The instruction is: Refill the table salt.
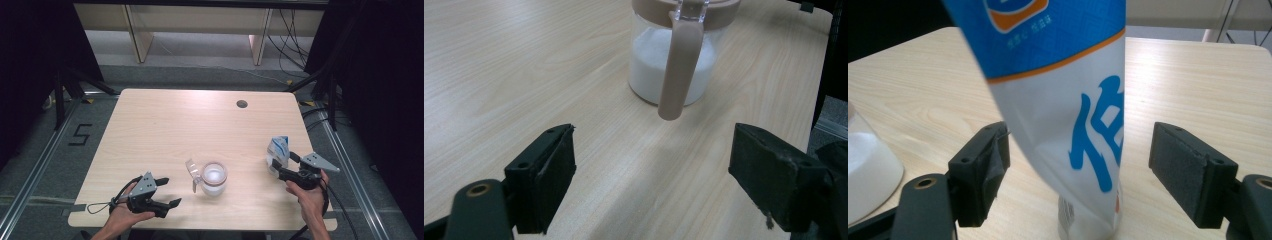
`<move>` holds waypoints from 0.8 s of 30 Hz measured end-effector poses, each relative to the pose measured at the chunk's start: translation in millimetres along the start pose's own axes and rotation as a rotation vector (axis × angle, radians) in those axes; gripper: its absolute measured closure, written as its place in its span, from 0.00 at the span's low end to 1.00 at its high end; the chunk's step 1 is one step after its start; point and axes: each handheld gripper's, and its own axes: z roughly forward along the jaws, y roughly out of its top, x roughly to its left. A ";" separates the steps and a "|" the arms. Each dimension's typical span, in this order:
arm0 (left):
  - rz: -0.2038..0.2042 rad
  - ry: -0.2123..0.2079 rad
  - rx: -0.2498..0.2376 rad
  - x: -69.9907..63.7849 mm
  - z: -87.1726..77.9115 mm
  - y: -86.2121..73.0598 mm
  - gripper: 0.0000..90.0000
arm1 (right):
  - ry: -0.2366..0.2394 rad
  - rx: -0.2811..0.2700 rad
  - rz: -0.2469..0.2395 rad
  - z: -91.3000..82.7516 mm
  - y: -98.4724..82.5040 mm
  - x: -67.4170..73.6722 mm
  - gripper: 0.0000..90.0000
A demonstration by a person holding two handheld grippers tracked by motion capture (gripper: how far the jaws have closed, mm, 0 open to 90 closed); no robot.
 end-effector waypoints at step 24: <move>-0.006 0.005 -0.003 0.3 0.3 -0.5 0.20 | -0.010 0.039 -0.015 -50.3 -13.4 40.4 0.19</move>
